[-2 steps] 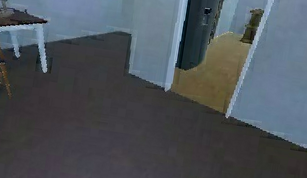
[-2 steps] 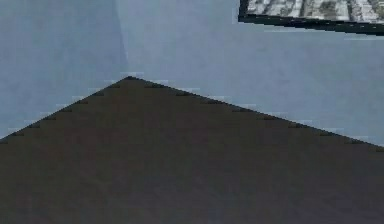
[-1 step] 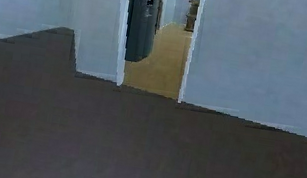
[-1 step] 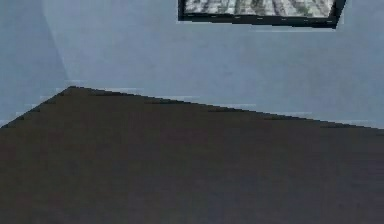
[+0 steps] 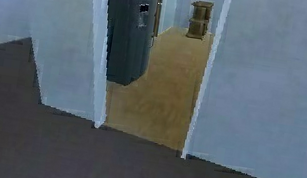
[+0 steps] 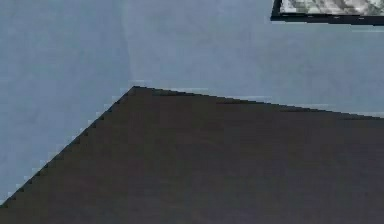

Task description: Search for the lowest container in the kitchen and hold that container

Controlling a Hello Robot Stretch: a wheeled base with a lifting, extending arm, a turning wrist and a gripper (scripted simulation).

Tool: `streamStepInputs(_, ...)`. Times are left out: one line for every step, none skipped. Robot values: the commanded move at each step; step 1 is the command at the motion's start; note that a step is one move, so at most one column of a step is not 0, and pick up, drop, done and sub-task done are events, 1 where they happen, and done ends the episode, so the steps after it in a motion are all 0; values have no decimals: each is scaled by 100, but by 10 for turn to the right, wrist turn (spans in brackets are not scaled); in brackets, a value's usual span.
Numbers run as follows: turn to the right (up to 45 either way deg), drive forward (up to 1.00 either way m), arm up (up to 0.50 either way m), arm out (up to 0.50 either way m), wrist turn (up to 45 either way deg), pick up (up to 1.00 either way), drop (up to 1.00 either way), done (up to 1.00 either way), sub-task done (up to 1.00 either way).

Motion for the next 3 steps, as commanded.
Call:
streamStepInputs(0, 100, 0, 0, 0, 0, 0, 0, 0)
streamStepInputs(0, 35, 0, 0, 0, 0, 0, 0, 0)
streamStepInputs(150, 0, 0, 0, 0, 0, 0, 0, 0)
